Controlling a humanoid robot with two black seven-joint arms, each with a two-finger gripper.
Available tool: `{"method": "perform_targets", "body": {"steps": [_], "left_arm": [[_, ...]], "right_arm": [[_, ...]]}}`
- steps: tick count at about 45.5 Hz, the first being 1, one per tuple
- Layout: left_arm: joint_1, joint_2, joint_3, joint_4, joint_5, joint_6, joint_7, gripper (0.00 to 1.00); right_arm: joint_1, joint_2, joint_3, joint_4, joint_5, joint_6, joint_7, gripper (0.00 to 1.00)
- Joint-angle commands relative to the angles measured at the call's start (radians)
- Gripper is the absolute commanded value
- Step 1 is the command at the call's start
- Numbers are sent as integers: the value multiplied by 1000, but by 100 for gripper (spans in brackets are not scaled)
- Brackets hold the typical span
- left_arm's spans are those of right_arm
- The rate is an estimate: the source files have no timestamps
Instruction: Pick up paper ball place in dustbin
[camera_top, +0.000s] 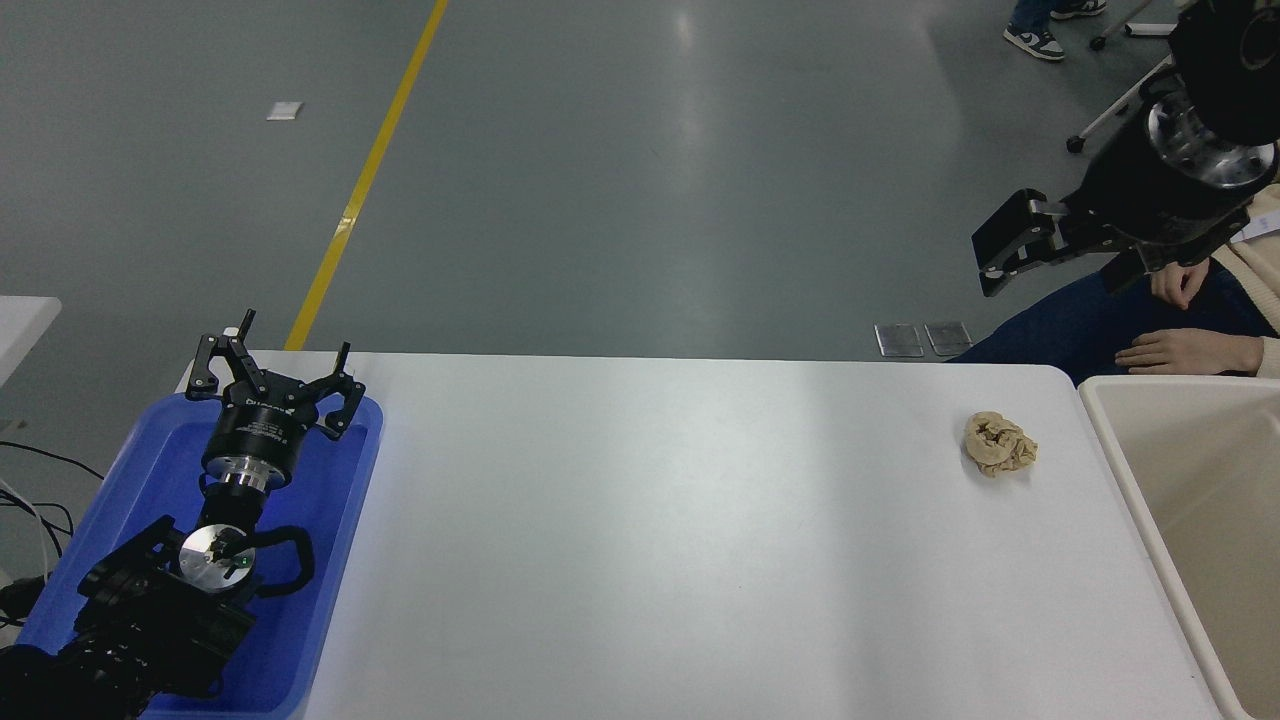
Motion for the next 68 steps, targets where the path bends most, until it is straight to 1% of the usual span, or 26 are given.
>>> {"method": "perform_targets", "body": {"steps": [1,13,21,24,27,33,41,46,52,58,62,68], "left_arm": [[-1,0,0,0,0,0,0,100],[-1,-3,0,1,0,0,0,100],[0,0,0,1,0,0,0,100],[-1,0,0,0,0,0,0,100],[0,0,0,0,0,0,0,100],[-1,0,0,0,0,0,0,100],[0,0,0,0,0,0,0,100],[0,0,0,1,0,0,0,100],[-1,0,0,1,-2,0,0,100],[-1,0,0,1,-2,0,0,100],[0,0,0,1,-2,0,0,100],[-1,0,0,0,-2,0,0,100]], "right_arm": [[-129,4,43,-31,13,0,1,100],[-396,9,87,-132,13,-3,1,100],[-534,9,93,-155,0,-362,1,100],[-584,9,93,-179,-5,-461,1,100],[-643,18,92,-230,-8,-526,-1,100],[-747,68,93,-343,-25,-571,1,100],[-891,102,93,-561,-30,-655,-1,100],[-991,145,95,-655,-30,-673,-1,100],[-1088,154,133,-732,-22,-701,-2,100],[-1173,153,233,-756,-19,-796,-2,100],[-1232,154,256,-814,-20,-867,-4,100],[-1279,164,256,-885,-17,-890,-2,100]]}}
